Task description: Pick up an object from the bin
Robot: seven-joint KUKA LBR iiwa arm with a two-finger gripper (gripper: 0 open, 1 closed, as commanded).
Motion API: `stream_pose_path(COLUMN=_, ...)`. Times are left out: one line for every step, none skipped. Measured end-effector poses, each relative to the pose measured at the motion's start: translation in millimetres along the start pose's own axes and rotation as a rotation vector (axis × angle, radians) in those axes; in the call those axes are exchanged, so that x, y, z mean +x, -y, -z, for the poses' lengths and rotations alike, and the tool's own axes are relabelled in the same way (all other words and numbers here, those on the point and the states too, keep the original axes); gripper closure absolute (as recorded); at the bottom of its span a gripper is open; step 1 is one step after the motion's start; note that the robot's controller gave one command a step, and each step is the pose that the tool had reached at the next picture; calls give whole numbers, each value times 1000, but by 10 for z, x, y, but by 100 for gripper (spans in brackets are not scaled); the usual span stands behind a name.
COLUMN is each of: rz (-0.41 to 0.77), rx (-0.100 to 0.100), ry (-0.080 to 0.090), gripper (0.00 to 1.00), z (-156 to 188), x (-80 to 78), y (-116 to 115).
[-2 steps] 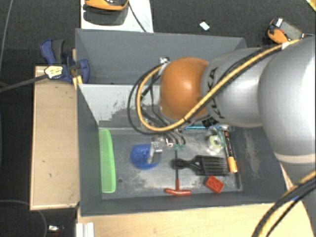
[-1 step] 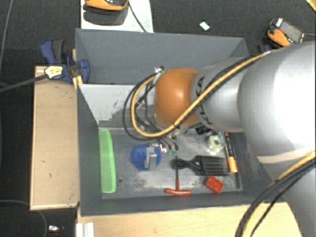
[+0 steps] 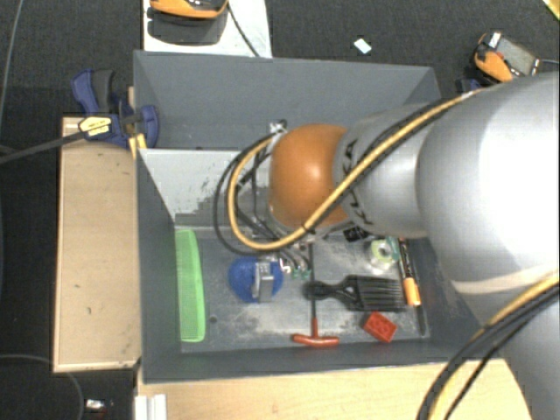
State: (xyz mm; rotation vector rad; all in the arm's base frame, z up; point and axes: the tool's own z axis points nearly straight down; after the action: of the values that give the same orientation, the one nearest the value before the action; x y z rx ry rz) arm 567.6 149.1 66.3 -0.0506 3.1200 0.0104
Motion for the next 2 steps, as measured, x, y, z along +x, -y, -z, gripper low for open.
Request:
stream_pose_path(rz=-120, rx=-2, ry=-7, gripper=100, z=67, x=47, y=-168)
stream_pose_path(rz=-120, rx=-2, ry=-7, gripper=100, z=67, x=46, y=-168)
